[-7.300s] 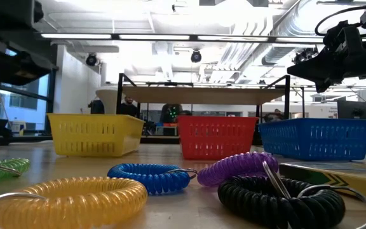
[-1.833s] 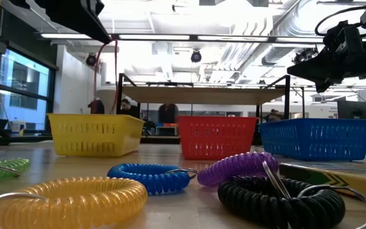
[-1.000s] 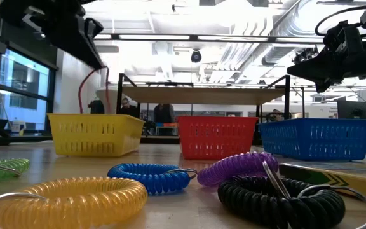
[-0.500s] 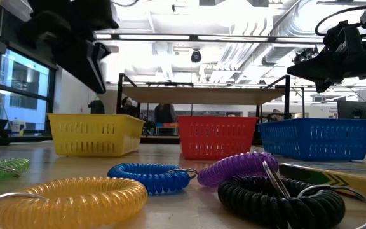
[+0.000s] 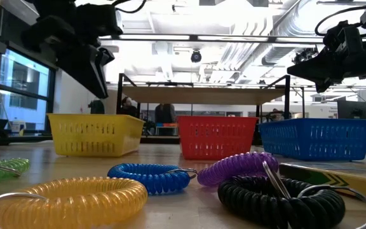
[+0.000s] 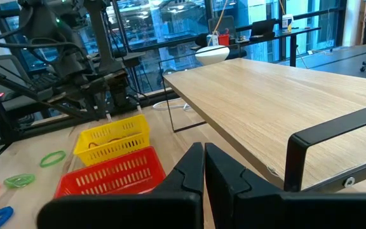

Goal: Pick & Place Office Desk Supplies
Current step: Put the green rubber band into the yellow bin

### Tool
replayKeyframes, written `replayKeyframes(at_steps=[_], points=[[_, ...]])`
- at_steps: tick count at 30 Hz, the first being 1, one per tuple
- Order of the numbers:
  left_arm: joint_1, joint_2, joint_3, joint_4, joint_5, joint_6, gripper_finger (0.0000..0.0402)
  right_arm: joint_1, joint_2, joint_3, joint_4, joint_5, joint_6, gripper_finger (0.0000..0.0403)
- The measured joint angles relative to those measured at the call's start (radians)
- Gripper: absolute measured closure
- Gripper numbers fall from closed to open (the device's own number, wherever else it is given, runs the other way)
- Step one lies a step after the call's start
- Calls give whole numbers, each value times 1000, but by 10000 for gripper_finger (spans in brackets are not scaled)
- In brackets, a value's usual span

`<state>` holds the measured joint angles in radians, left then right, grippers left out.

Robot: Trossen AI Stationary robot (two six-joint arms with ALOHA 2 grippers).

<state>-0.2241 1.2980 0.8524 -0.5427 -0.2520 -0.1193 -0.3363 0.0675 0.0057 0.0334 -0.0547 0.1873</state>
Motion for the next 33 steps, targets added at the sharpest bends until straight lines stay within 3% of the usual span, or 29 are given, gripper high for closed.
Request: replayKeyframes(at_steps=[14, 19, 33], points=[[-1, 0, 0, 1, 4, 14, 357, 0, 0, 0, 0, 0, 0, 401], [-11, 0, 0, 1, 94, 32, 357, 0, 0, 0, 0, 0, 0, 401], [-241, 0, 0, 4, 124, -5, 357, 0, 0, 0, 0, 0, 0, 401]])
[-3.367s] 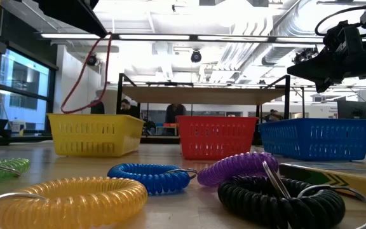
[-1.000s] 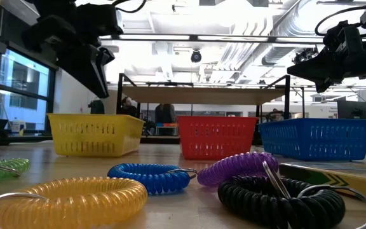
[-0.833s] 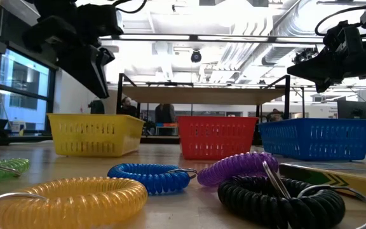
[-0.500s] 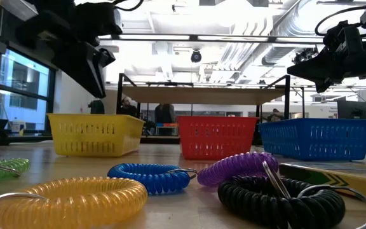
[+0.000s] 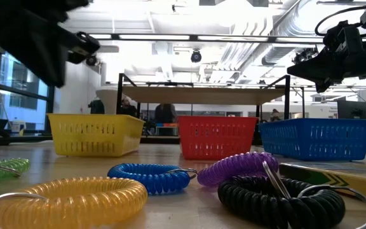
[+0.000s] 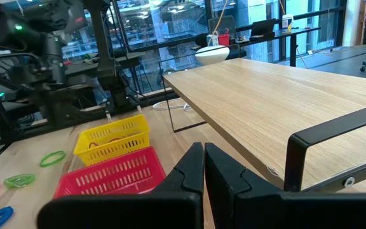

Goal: Pick & Place Office Desk Supplies
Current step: Put the green rubber band into the yellow bin

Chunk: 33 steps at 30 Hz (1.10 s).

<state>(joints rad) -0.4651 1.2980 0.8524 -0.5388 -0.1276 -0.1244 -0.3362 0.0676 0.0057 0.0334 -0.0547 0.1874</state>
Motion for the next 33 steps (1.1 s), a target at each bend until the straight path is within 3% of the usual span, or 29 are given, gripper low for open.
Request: replayKeyframes(at_steps=[9, 15, 33], points=[[-133, 0, 0, -4, -48, -93, 357, 0, 0, 0, 0, 0, 0, 401], [-140, 10, 0, -25, -66, -146, 357, 0, 0, 0, 0, 0, 0, 401], [-192, 207, 0, -26, -56, -317, 357, 0, 0, 0, 0, 0, 0, 401]])
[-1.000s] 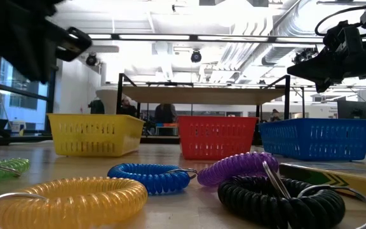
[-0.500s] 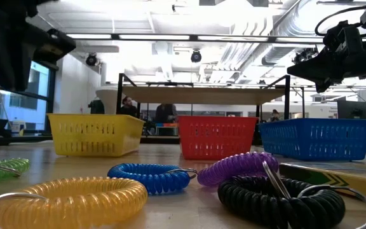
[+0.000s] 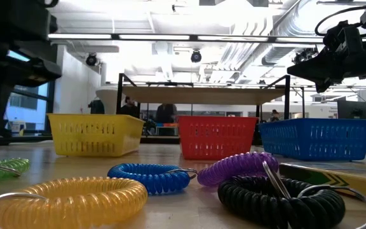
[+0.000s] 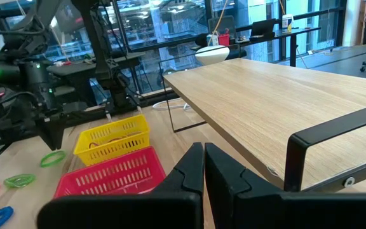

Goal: Pick & Place Office Desk Supplies
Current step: Put the green rubber band into the yellow bin

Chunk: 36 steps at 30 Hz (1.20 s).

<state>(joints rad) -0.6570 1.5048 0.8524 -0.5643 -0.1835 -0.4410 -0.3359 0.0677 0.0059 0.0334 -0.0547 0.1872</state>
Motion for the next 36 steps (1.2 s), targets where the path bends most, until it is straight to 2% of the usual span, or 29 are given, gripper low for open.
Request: replayKeyframes(at_steps=[10, 36], points=[[-19, 44, 0, 21, -2, -46, 357, 0, 0, 0, 0, 0, 0, 401], [-8, 104, 0, 42, -23, -46, 357, 0, 0, 0, 0, 0, 0, 401]])
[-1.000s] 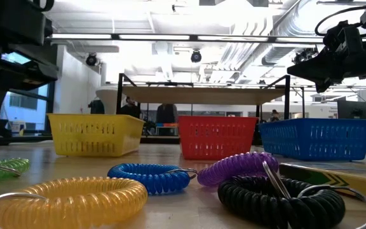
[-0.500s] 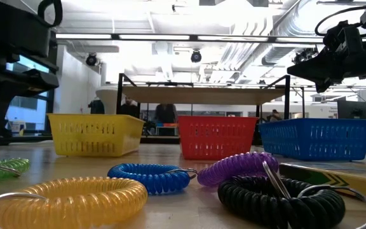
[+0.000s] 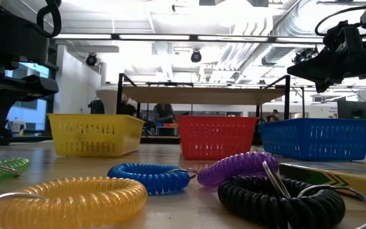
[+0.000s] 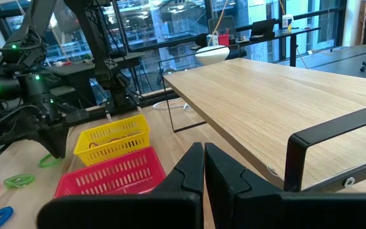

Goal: Pick & Place Office Desk Supplies
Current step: Put the green rubber band into the yellow bin

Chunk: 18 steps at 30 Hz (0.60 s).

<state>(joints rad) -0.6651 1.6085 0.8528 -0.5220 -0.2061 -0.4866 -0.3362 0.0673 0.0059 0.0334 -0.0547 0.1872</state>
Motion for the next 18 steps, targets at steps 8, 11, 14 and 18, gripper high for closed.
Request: replayKeyframes(at_steps=[8, 11, 14, 18], points=[[0, 0, 0, 0, -8, 0, 357, 0, 0, 0, 0, 0, 0, 401], [0, 0, 0, 0, -8, 0, 362, 0, 0, 0, 0, 0, 0, 401], [0, 1, 0, 0, -9, 0, 374, 0, 0, 0, 0, 0, 0, 401], [0, 1, 0, -1, -11, 0, 397, 0, 0, 0, 0, 0, 0, 401]])
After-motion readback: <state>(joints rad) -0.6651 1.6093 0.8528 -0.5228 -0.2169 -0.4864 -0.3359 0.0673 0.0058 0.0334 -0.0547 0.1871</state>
